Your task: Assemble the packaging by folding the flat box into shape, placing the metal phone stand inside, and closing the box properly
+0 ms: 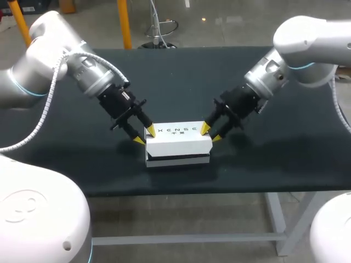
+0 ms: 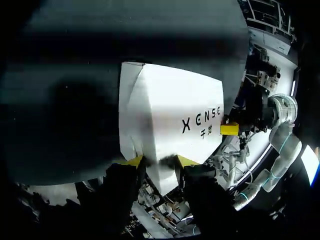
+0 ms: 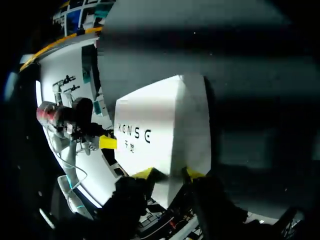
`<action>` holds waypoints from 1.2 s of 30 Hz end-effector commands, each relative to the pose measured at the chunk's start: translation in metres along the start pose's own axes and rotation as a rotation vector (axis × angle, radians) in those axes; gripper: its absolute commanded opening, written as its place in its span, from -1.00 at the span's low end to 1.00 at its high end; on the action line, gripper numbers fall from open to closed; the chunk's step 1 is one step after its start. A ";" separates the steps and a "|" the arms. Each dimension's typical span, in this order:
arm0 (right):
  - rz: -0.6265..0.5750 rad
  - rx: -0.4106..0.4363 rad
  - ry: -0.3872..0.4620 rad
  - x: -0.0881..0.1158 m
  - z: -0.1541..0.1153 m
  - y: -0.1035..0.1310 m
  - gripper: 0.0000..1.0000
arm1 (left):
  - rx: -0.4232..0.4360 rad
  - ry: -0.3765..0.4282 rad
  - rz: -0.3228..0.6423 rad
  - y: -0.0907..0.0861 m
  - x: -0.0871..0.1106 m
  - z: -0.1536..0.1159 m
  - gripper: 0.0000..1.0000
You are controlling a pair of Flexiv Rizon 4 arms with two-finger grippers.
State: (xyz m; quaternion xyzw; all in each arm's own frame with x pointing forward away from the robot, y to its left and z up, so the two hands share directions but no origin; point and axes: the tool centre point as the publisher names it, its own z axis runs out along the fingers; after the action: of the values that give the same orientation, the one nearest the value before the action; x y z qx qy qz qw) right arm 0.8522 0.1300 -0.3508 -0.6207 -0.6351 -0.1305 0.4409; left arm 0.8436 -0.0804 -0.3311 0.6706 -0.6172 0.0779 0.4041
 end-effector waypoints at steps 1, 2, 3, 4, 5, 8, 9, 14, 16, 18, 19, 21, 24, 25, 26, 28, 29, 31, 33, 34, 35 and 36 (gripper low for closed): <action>0.003 0.065 0.000 0.006 0.000 0.005 -0.15 | -0.032 -0.012 -0.006 -0.005 0.006 0.000 -0.18; 0.005 0.069 0.000 0.006 0.000 0.004 -0.15 | -0.034 -0.013 -0.010 -0.004 0.006 0.000 -0.18; 0.005 0.071 0.000 0.007 0.000 0.004 -0.15 | -0.036 -0.015 -0.014 -0.004 0.006 0.000 -0.18; 0.008 0.074 -0.001 0.008 0.000 0.004 -0.15 | -0.042 -0.017 -0.018 -0.004 0.006 0.000 -0.18; 0.011 0.080 -0.002 0.008 0.000 0.004 -0.15 | -0.046 -0.019 -0.023 -0.004 0.006 0.000 -0.18; 0.017 0.090 -0.002 0.011 -0.001 0.005 -0.15 | -0.057 -0.023 -0.035 -0.004 0.007 0.000 -0.18; 0.018 0.092 -0.003 0.011 -0.001 0.005 -0.16 | -0.060 -0.023 -0.040 -0.004 0.007 0.000 -0.18; 0.029 0.109 -0.004 0.013 -0.002 0.005 -0.15 | -0.102 -0.024 -0.051 -0.004 0.007 -0.002 -0.19; 0.032 0.119 -0.003 0.014 -0.002 0.006 -0.15 | -0.103 -0.024 -0.061 -0.004 0.007 -0.003 -0.20; 0.035 0.126 -0.002 0.015 -0.002 0.006 -0.15 | -0.116 -0.027 -0.066 -0.004 0.008 -0.004 -0.20; 0.036 0.128 -0.002 0.015 -0.003 0.007 -0.15 | -0.120 -0.027 -0.075 -0.005 0.008 -0.004 -0.21; 0.039 0.134 0.000 0.016 -0.003 0.007 -0.15 | -0.128 -0.027 -0.078 -0.005 0.008 -0.005 -0.23; 0.042 0.141 0.003 0.018 -0.004 0.008 -0.17 | -0.147 -0.028 -0.081 -0.006 0.008 -0.007 -0.24; 0.044 0.142 0.004 0.018 -0.004 0.008 -0.17 | -0.150 -0.029 -0.083 -0.006 0.008 -0.007 -0.23; 0.046 0.146 0.006 0.018 -0.004 0.008 -0.17 | -0.153 -0.029 -0.088 -0.007 0.009 -0.008 -0.23; 0.050 0.155 0.010 0.019 -0.005 0.008 -0.17 | -0.169 -0.030 -0.090 -0.008 0.009 -0.009 -0.22; 0.051 0.158 0.011 0.019 -0.005 0.008 -0.17 | -0.172 -0.029 -0.092 -0.008 0.009 -0.009 -0.23; 0.056 0.166 0.012 0.020 -0.005 0.008 -0.17 | -0.184 -0.029 -0.093 -0.008 0.009 -0.010 -0.23; 0.057 0.170 0.012 0.021 -0.006 0.008 -0.17 | -0.190 -0.031 -0.098 -0.008 0.010 -0.011 -0.23; 0.057 0.171 0.013 0.021 -0.006 0.008 -0.17 | -0.195 -0.035 -0.100 -0.008 0.010 -0.012 -0.23; 0.058 0.172 0.014 0.022 -0.006 0.008 -0.17 | -0.196 -0.036 -0.101 -0.008 0.011 -0.012 -0.22; 0.057 0.174 0.014 0.022 -0.006 0.007 -0.17 | -0.196 -0.039 -0.103 -0.008 0.011 -0.012 -0.22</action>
State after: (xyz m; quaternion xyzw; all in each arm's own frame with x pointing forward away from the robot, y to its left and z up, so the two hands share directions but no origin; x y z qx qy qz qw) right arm 0.8599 0.1360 -0.3343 -0.6097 -0.6207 -0.0823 0.4861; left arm 0.8518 -0.0756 -0.3198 0.6670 -0.5927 -0.0032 0.4515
